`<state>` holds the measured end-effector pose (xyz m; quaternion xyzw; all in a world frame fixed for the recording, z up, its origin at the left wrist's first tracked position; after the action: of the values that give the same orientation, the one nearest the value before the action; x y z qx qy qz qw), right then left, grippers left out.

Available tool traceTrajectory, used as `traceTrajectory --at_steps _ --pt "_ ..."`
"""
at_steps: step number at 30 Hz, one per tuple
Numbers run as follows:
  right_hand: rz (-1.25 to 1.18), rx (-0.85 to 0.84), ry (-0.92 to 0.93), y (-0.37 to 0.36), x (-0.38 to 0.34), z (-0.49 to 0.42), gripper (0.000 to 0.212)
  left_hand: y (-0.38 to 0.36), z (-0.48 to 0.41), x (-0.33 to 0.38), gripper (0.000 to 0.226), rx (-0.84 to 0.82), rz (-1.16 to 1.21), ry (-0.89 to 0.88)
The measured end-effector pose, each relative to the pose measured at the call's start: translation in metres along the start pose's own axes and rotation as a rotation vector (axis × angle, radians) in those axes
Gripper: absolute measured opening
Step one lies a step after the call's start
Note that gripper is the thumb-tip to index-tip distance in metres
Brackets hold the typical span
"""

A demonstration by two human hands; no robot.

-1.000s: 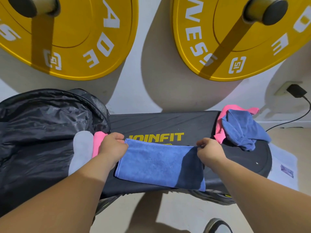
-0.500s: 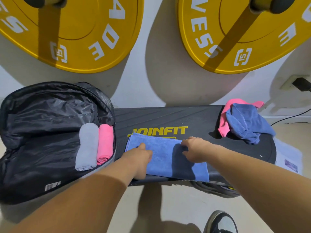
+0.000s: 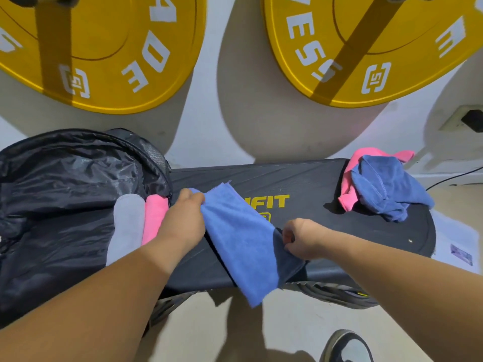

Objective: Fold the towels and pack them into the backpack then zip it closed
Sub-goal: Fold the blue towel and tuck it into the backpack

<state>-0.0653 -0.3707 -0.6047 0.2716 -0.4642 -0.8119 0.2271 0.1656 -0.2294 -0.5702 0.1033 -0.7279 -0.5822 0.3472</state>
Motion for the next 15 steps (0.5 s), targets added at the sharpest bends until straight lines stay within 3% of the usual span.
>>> traceTrajectory --at_steps 2,7,9,12,15 --pt "-0.060 -0.011 0.001 -0.005 -0.010 0.006 0.011 -0.009 0.004 -0.005 0.045 -0.105 -0.042 0.052" --pt "-0.208 -0.140 -0.007 -0.012 -0.019 0.022 0.008 -0.014 0.039 0.037 0.011 -0.197 -0.206 -0.248" --pt "-0.145 -0.140 0.002 -0.013 -0.018 0.025 0.001 -0.020 0.069 0.062 0.022 -0.292 -0.224 -0.371" --pt "0.011 -0.034 0.018 -0.012 -0.018 0.025 0.017 -0.034 0.108 0.083 0.046 -0.365 -0.376 -0.499" --pt "-0.079 -0.087 -0.049 -0.025 -0.018 0.028 0.007 -0.052 0.125 0.087 0.066 -0.362 -0.543 -0.526"
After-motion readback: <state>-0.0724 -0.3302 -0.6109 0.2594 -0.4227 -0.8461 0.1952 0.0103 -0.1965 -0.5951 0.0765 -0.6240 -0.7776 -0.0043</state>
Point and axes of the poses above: each hand's wrist, its own z-axis away from the middle knuckle, its own y-axis out of the back of the hand, x = y × z, the point moved 8 cm from there along -z, towards the middle knuckle, and after that the axes turned 9 degrees about x, right-handed, at the moved point
